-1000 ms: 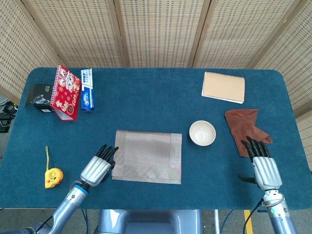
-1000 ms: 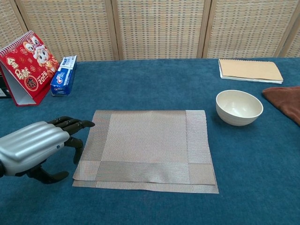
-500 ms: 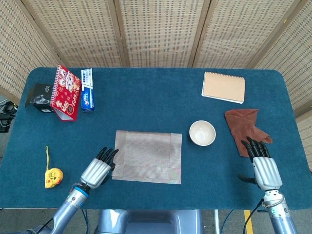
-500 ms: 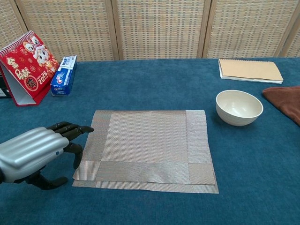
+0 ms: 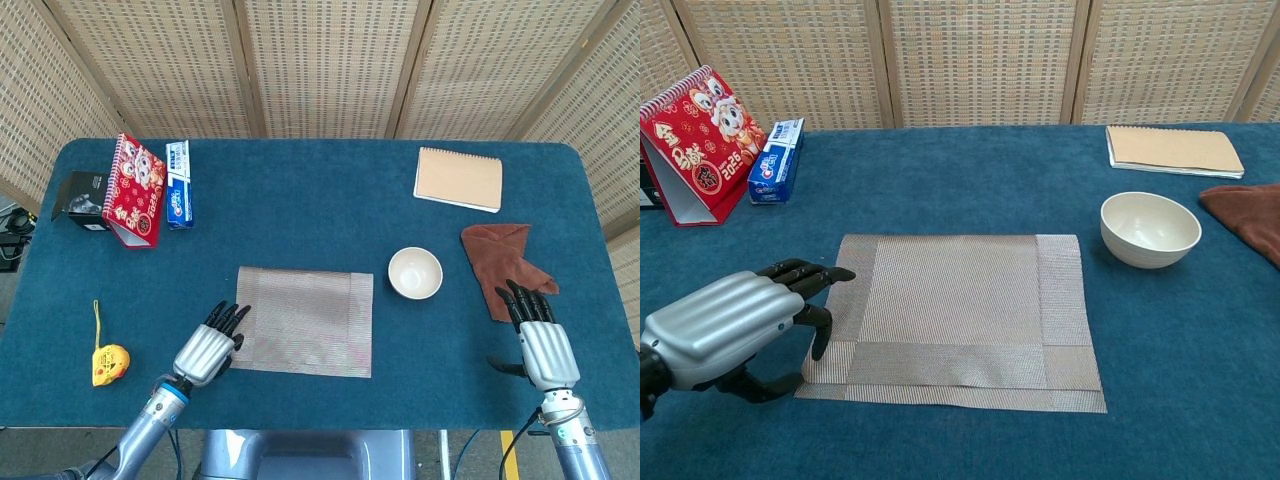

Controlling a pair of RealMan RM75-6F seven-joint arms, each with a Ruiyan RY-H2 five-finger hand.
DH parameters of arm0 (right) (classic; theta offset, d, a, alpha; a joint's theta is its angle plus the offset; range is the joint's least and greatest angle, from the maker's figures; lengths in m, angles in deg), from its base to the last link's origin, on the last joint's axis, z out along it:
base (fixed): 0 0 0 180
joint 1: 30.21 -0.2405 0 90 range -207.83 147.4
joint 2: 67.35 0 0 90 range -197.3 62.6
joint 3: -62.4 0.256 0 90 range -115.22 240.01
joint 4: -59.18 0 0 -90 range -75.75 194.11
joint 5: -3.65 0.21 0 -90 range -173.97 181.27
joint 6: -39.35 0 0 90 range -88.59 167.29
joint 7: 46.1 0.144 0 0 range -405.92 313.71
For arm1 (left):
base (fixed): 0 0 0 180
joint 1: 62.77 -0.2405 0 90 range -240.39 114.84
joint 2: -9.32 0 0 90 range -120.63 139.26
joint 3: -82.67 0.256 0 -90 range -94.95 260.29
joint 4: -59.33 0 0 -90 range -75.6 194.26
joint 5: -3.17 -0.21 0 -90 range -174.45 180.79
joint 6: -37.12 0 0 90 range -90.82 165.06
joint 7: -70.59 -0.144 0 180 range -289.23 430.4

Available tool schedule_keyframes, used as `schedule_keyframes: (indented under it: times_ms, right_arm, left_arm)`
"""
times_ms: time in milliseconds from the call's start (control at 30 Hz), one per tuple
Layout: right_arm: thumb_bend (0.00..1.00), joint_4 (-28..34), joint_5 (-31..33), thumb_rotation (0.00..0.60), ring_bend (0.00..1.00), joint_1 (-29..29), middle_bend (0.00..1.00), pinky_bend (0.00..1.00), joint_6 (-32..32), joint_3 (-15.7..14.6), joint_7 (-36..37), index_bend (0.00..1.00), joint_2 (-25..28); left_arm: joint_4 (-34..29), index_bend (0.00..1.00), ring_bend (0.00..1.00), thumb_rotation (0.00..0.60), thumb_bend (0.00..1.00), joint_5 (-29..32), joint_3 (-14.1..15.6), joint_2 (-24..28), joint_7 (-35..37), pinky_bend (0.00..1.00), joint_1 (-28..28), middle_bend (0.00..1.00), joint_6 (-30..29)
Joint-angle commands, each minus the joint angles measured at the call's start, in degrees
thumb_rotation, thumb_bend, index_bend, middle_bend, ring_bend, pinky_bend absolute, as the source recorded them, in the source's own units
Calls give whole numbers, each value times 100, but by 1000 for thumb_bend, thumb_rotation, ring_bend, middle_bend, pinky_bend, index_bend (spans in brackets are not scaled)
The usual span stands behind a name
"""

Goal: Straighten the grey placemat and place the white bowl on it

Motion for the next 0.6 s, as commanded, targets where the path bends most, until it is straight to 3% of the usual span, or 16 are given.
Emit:
schedule_keyframes:
  times_ms: [33, 300, 600]
  right_arm:
    - [86, 10, 6, 600, 0, 4, 0, 0, 8, 6, 7, 107, 11]
    - [86, 31, 7, 600, 0, 2, 0, 0, -10, -3, 16, 107, 22]
    - [86, 41, 8, 600, 0, 4, 0, 0, -10, -5, 22, 107, 30]
  left_arm:
    - [22, 495, 0, 600, 360, 37, 5, -35, -48, 0, 9, 0, 21]
    - [109, 515, 0, 600, 366, 106, 10, -111, -86, 0, 1, 0, 5]
    - [174, 551, 0, 600, 515, 83, 41, -188, -60, 0, -7, 0, -52]
